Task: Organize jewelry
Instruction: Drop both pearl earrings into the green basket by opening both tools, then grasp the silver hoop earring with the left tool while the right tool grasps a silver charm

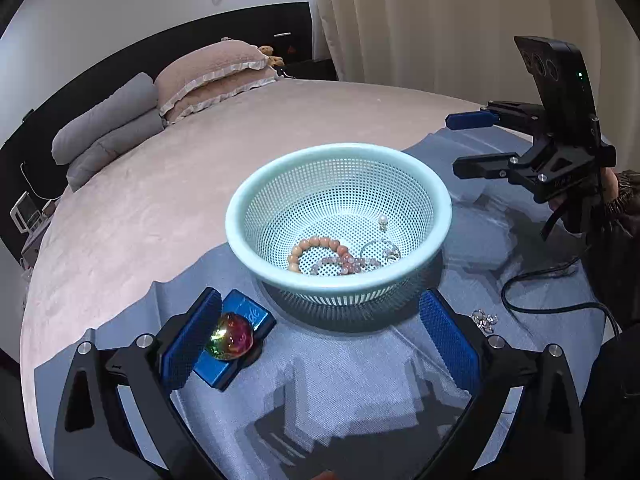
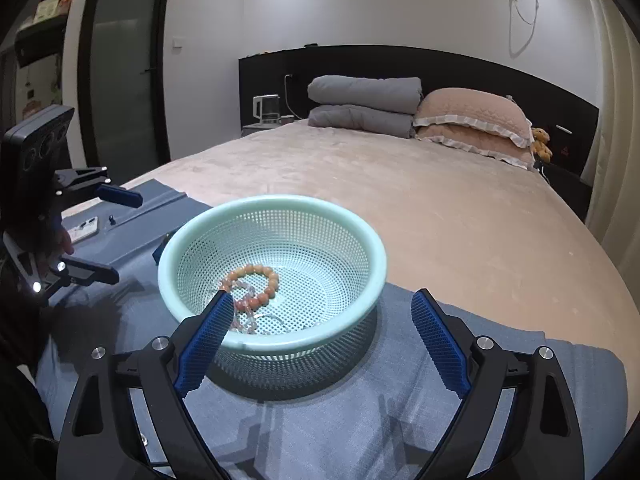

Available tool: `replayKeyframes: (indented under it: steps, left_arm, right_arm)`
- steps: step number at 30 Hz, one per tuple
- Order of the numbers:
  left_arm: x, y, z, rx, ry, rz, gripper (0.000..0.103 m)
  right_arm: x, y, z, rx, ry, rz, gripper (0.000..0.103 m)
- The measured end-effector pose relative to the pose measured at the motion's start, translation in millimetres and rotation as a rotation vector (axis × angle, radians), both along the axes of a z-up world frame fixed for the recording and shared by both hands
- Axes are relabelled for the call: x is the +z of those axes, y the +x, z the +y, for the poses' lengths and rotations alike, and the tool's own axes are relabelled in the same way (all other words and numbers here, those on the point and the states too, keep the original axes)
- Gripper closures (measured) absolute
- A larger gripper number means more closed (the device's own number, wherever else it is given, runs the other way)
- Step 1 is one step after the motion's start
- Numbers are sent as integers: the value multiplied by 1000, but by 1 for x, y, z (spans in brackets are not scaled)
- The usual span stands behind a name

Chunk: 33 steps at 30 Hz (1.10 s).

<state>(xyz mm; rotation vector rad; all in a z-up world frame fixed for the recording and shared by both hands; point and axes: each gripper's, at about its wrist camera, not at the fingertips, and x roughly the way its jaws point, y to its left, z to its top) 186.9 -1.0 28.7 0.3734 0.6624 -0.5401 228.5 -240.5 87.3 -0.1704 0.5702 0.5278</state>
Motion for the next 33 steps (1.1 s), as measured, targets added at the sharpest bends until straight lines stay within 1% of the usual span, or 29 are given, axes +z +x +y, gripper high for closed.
replayKeyframes:
  steps: [8, 10, 14, 18, 21, 24, 26, 29, 32, 33]
  left_arm:
    - [-16, -5, 5, -18, 20, 28, 6]
    - [-19, -4, 6, -31, 25, 34, 6]
    - [-28, -17, -1, -71, 47, 36, 6]
    - [-37, -30, -6, -129, 54, 43, 6]
    - [-45, -42, -12, -189, 60, 44, 6]
    - [-52, -54, -20, -259, 52, 55, 6]
    - [-58, -63, -27, -304, 48, 66, 6]
    - [-65, -72, -36, -359, 62, 82, 6]
    - [-72, -78, -42, -399, 78, 90, 6]
    - [-74, -79, -43, -410, 74, 97, 6]
  right_arm:
    - [1, -9, -6, 14, -18, 3, 17]
    - [0, -14, -7, 23, -22, -1, 17]
    - [-5, -24, -6, 61, -31, 14, 17]
    - [-11, -40, -1, 125, -38, 17, 17]
    - [-14, -51, 1, 173, -25, 20, 17]
    - [-19, -59, 6, 205, -34, 27, 17]
    - [-24, -63, 10, 224, -38, 45, 17]
    - [-36, -66, 14, 244, -38, 85, 18]
    - [-44, -67, 16, 249, -28, 107, 19]
    - [-47, -67, 19, 250, -35, 112, 21]
